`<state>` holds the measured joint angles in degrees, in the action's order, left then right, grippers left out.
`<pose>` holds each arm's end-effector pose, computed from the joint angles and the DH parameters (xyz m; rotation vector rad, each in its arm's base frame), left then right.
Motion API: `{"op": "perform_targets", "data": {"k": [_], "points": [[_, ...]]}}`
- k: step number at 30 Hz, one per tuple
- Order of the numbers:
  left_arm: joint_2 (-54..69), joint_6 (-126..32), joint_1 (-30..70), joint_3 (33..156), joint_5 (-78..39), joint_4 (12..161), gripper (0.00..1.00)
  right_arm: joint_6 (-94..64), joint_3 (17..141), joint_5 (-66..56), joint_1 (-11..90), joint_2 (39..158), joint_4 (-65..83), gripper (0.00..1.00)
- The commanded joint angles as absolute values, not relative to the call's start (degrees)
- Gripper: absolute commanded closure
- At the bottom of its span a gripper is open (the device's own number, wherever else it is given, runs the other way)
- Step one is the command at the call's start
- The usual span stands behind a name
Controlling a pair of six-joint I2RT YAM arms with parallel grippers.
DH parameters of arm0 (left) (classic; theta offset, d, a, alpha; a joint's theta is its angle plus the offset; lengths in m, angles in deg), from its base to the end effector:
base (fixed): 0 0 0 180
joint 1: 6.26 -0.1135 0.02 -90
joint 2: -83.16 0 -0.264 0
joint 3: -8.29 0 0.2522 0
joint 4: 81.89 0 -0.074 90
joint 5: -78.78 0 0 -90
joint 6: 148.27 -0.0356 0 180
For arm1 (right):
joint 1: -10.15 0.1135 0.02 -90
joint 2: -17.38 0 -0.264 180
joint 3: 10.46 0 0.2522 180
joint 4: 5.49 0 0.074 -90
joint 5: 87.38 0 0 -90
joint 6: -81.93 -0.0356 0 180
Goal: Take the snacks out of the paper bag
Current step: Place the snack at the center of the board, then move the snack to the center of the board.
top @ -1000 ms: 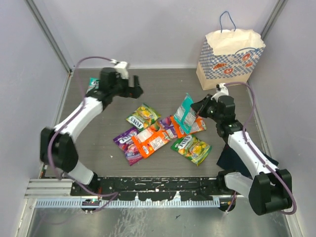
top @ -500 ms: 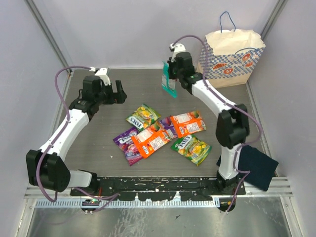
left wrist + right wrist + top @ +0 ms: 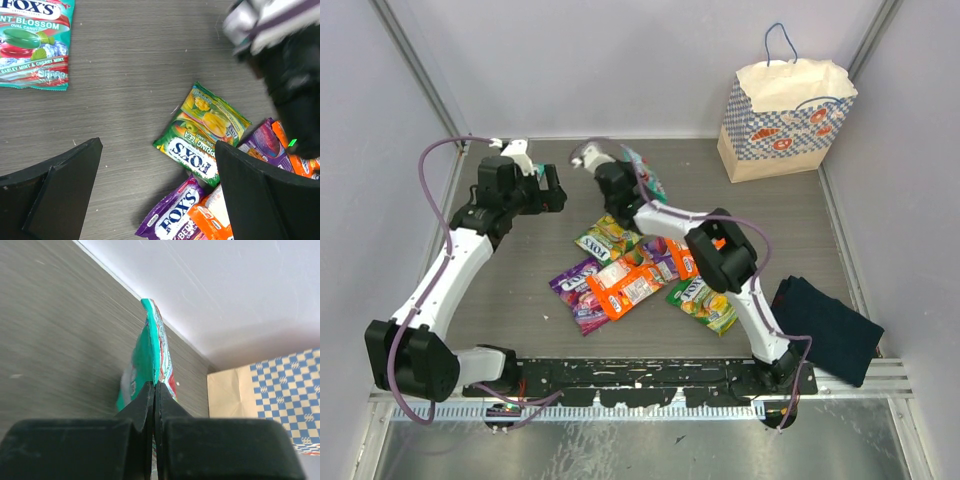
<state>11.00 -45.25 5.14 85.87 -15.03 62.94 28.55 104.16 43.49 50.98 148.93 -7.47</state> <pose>0.2792 -0.0587 0.3343 0.0109 2.1055 -0.3268 0.4192 0.3314 0.2116 -0.6988 1.6658 -0.5977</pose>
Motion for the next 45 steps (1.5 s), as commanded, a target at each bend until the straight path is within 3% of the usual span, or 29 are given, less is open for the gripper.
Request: {"op": "perform_targets", "data": {"k": [1,3,5,6,9,12,14,21,24,28,33,39,45], "points": [[13.21,-45.58,4.50,85.91,-12.61,63.07,0.02,37.87,104.46,51.25,58.16,148.61,-23.07,0.99],[13.65,-45.60,4.23,85.81,-11.11,62.46,0.02,34.04,104.74,49.82,59.51,148.73,-20.06,0.99],[13.96,-45.63,3.63,85.63,-10.67,62.36,0.02,26.53,105.10,42.76,59.67,147.55,-11.10,0.92],[14.07,-45.61,3.52,85.55,-10.91,62.38,0.02,22.88,105.16,37.33,59.36,146.66,-6.05,0.82],[14.59,-45.72,3.41,85.64,-11.32,62.37,0.02,13.59,103.34,20.85,56.90,142.05,3.36,0.34],[15.35,-45.96,3.41,85.03,-11.32,63.69,0.02,6.36,98.06,9.40,53.81,136.04,4.12,0.13],[15.48,-46.22,3.38,84.97,-11.21,64.38,0.02,2.57,93.20,3.85,51.78,131.53,2.31,0.07],[6.87,-50.50,4.08,86.59,-22.08,68.00,0.02,-19.64,71.75,-15.16,40.13,114.83,-16.00,0.05],[0.41,-52.52,7.21,89.60,-21.25,67.52,0.02,-30.62,63.84,-24.20,34.58,111.43,-27.28,0.05],[-6.06,-52.34,13.29,95.05,-20.13,68.28,0.02,-33.79,60.26,-23.89,31.90,108.42,-28.32,0.05],[-18.13,-48.84,21.14,107.54,-6.79,64.94,0.02,-36.01,58.74,-20.88,29.90,107.03,-26.17,0.05],[-33.40,-46.51,21.91,122.50,9.66,58.05,0.02,-38.53,54.15,-22.04,27.13,104.31,-27.81,0.05],[-39.57,-45.33,12.51,128.48,-10.01,56.64,0.05,-39.15,51.41,-23.18,25.02,103.00,-29.54,0.05]]}}
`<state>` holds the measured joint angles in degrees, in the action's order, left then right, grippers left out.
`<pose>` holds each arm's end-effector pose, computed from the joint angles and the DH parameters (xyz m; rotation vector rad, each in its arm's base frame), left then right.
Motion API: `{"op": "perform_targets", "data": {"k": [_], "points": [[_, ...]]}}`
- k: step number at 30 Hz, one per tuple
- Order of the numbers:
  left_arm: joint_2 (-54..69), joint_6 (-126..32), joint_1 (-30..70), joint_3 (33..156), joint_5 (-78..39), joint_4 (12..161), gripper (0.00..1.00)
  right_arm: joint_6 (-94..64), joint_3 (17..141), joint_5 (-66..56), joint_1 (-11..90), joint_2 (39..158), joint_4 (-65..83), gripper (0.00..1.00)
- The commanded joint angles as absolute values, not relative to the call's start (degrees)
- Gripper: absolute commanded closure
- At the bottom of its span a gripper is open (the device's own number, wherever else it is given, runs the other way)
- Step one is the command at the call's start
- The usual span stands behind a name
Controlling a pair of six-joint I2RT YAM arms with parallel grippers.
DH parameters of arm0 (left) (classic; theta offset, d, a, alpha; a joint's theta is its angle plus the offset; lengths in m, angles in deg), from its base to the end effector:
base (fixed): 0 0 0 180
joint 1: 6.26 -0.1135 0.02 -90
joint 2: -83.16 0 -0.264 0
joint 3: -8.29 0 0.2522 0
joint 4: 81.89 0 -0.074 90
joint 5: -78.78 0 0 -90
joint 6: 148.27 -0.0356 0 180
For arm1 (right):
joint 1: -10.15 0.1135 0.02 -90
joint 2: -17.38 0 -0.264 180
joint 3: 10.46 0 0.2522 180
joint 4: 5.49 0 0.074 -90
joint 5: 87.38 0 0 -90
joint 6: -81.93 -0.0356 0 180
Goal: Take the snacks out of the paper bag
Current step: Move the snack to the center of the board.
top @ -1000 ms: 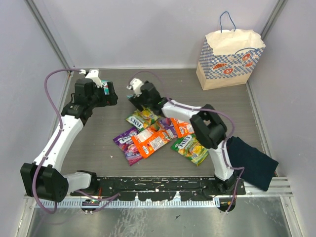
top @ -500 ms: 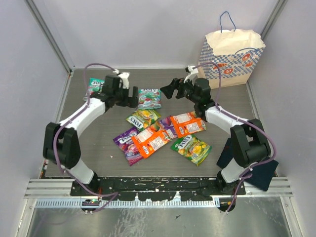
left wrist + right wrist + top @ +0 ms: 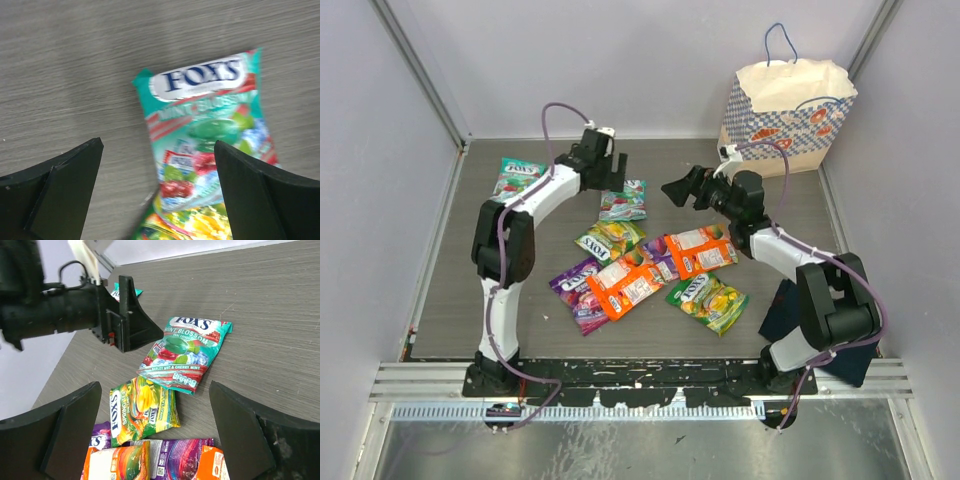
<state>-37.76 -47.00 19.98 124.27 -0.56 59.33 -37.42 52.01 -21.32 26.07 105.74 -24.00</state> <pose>0.4385 -0.2088 0.2429 0.2104 2.3106 -0.1137 0.3278 0.1085 0.2536 -0.1192 1.7758 0.9341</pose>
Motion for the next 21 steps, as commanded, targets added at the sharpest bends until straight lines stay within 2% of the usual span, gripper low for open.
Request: {"op": "perform_targets", "data": {"k": [1,5,10,13,16,21], "points": [[-40.39,-45.04,10.92,129.59,-15.69,56.39,0.05,-39.92,51.34,-23.74,24.65,103.39,-30.40,0.05],[-43.26,-40.00,6.41,129.50,-33.42,60.09,0.05,-43.01,50.95,-25.56,23.54,104.98,-33.83,0.06],[-48.96,-29.72,4.05,129.58,-46.01,66.87,0.06,-44.95,51.60,-25.38,23.31,107.49,-34.73,0.06],[-53.97,-26.43,4.04,132.79,-47.59,66.01,0.07,-46.50,54.54,-22.54,23.25,111.22,-28.85,0.07],[-56.78,-23.49,4.02,134.08,-48.04,67.60,0.07,-48.74,59.06,-21.79,23.12,117.27,-22.60,0.16],[-59.43,-20.37,4.10,135.60,-45.30,69.67,0.08,-53.57,60.40,-25.39,23.07,123.99,-25.79,0.21]]}}
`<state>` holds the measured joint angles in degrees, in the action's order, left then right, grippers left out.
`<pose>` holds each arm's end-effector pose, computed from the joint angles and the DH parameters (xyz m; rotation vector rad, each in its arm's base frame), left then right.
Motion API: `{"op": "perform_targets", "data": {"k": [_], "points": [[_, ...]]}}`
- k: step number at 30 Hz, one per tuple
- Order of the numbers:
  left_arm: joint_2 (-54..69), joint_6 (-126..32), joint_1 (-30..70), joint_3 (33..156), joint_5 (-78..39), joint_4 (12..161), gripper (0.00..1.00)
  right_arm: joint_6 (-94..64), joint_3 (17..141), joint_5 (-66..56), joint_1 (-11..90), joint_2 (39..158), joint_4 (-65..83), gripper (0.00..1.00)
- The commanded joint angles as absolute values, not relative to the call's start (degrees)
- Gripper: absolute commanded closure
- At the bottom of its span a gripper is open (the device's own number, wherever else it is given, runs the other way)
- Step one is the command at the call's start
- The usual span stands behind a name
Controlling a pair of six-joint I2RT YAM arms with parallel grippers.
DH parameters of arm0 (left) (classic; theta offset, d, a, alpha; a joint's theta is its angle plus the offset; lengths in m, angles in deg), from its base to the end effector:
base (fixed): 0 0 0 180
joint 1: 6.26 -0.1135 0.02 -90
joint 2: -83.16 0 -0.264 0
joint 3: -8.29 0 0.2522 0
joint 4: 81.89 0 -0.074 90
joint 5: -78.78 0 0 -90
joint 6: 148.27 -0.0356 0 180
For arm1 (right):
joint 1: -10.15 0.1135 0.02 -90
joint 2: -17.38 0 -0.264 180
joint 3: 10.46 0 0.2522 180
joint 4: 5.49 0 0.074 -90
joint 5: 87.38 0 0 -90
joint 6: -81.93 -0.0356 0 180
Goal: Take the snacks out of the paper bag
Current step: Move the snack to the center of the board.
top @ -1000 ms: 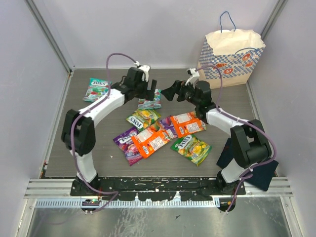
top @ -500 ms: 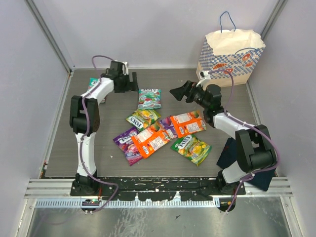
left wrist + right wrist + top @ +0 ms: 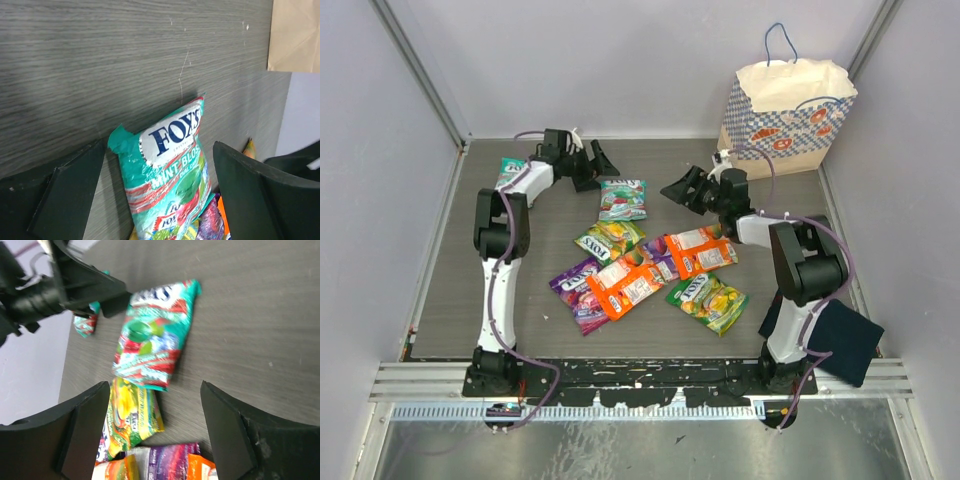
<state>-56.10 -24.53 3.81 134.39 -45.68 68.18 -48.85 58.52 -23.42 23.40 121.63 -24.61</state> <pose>0.5292 -0.1144 0.1578 -0.1750 2.3991 -1.0718 0.3787 0.1052 0.1943 0.1338 1.9593 1.0590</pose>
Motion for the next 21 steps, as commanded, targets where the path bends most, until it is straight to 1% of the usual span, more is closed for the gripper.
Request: {"op": "perform_targets", "data": {"k": [1,3,4,10,12,16,18,21], "points": [[-59.86,-19.67,4.10,135.76,-45.43,70.16,0.08,-53.86,60.47,-25.65,23.14,124.51,-26.16,0.22],[-60.34,-18.04,4.24,135.62,-47.36,71.84,0.11,-53.88,60.48,-25.63,23.12,124.61,-26.31,0.22],[-60.31,-17.22,4.33,135.10,-48.30,72.93,0.13,-53.75,60.52,-25.59,23.18,124.42,-26.25,0.22],[-53.59,-13.22,4.96,125.68,-49.60,83.60,0.39,-52.28,60.94,-25.71,23.11,123.83,-24.67,0.22],[-50.23,-12.30,4.99,123.22,-50.33,86.33,0.51,-52.22,60.95,-25.68,23.15,123.90,-24.63,0.22],[-46.75,-11.72,4.83,121.06,-50.63,89.13,0.81,-52.44,60.82,-26.09,23.08,123.93,-24.81,0.22],[-45.66,-12.27,4.66,121.28,-50.47,89.20,0.89,-52.37,60.57,-26.25,23.15,123.70,-24.94,0.22],[-44.90,-14.64,4.19,122.92,-49.76,87.03,0.95,-52.09,60.28,-26.25,23.11,123.19,-25.03,0.22]]}}
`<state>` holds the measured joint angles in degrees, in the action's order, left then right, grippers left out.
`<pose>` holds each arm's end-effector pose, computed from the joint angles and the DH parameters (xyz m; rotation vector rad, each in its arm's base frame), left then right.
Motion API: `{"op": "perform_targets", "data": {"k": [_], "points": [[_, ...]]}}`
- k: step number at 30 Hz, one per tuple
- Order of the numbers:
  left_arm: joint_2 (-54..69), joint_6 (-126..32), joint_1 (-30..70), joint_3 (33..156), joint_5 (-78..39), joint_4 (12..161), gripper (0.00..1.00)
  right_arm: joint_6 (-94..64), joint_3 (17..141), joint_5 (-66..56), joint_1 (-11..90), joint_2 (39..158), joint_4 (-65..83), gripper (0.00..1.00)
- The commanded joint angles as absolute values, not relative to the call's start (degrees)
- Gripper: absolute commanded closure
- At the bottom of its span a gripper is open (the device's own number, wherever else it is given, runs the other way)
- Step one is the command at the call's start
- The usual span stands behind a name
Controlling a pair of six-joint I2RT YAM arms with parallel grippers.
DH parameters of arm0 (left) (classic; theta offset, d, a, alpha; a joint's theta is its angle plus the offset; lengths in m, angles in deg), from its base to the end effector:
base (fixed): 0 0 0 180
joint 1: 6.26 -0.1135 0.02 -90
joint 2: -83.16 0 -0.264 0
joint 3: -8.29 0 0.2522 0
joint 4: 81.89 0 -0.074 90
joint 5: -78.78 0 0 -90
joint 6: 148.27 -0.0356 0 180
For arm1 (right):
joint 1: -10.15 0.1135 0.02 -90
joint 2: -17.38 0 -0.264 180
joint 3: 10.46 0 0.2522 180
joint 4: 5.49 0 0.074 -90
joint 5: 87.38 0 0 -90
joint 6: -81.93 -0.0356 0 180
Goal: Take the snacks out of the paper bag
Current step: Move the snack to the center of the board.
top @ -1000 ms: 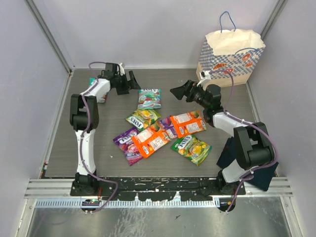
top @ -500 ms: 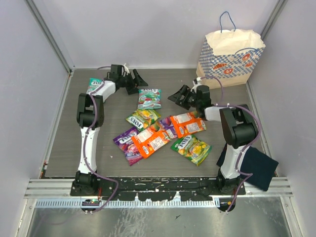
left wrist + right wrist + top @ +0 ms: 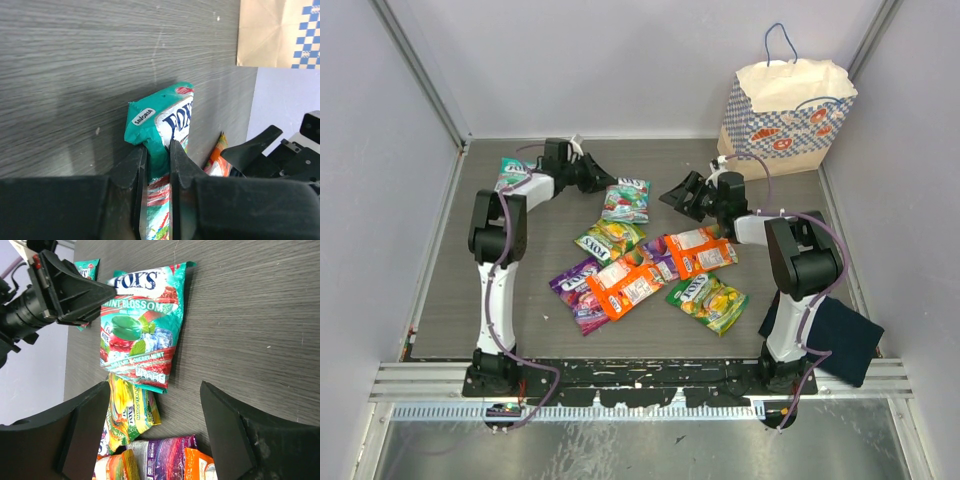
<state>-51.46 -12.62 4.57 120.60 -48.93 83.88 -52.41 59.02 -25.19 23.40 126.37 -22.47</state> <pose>0.5075 -0.1193 0.1448 -0.3128 2.3282 -1.2482 0.3835 0.1074 0.1623 0.2245 2.0810 1.1123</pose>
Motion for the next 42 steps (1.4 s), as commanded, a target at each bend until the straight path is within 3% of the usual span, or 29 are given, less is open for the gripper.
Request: {"op": "perform_targets", "data": {"k": [1,10,18,19,20,22,23,27,28,37,42], "points": [[-44.66,-15.90,3.89,123.63,-49.58,85.79,0.96,-51.92,60.19,-26.21,23.07,123.02,-24.84,0.22],[-37.96,-41.77,0.42,121.90,-44.48,72.53,0.99,-48.07,59.86,-27.79,23.22,120.98,-25.41,0.22],[-37.17,-56.07,-4.23,125.61,-29.81,53.12,0.84,-50.28,60.11,-30.74,23.24,122.92,-29.87,0.22],[-37.47,-57.20,-4.45,126.65,-27.63,51.34,0.80,-50.66,60.16,-31.01,23.32,123.14,-30.46,0.22],[-37.91,-58.14,-4.45,127.99,-25.28,49.29,0.69,-50.95,60.16,-31.23,23.40,123.36,-30.87,0.22],[-39.14,-58.98,-4.47,131.77,-20.11,45.13,0.31,-51.37,60.01,-31.65,23.55,123.71,-31.69,0.22],[-39.45,-58.86,-4.42,134.18,-18.15,43.40,0.23,-51.52,59.85,-31.77,23.59,123.73,-32.07,0.22],[-36.44,-57.84,-2.36,134.76,-12.74,42.44,0.14,-51.84,59.41,-32.00,23.68,123.52,-32.83,0.22],[-34.87,-58.06,-1.03,132.66,-10.41,44.03,0.01,-51.83,59.38,-32.08,23.68,123.47,-32.92,0.22],[-28.43,-54.43,10.45,111.56,-0.58,55.72,0.02,-51.65,58.93,-32.33,23.68,122.84,-32.90,0.22],[-31.92,-52.86,11.77,109.66,3.64,57.02,0.02,-51.89,58.50,-32.62,23.68,122.63,-33.37,0.22]]}}
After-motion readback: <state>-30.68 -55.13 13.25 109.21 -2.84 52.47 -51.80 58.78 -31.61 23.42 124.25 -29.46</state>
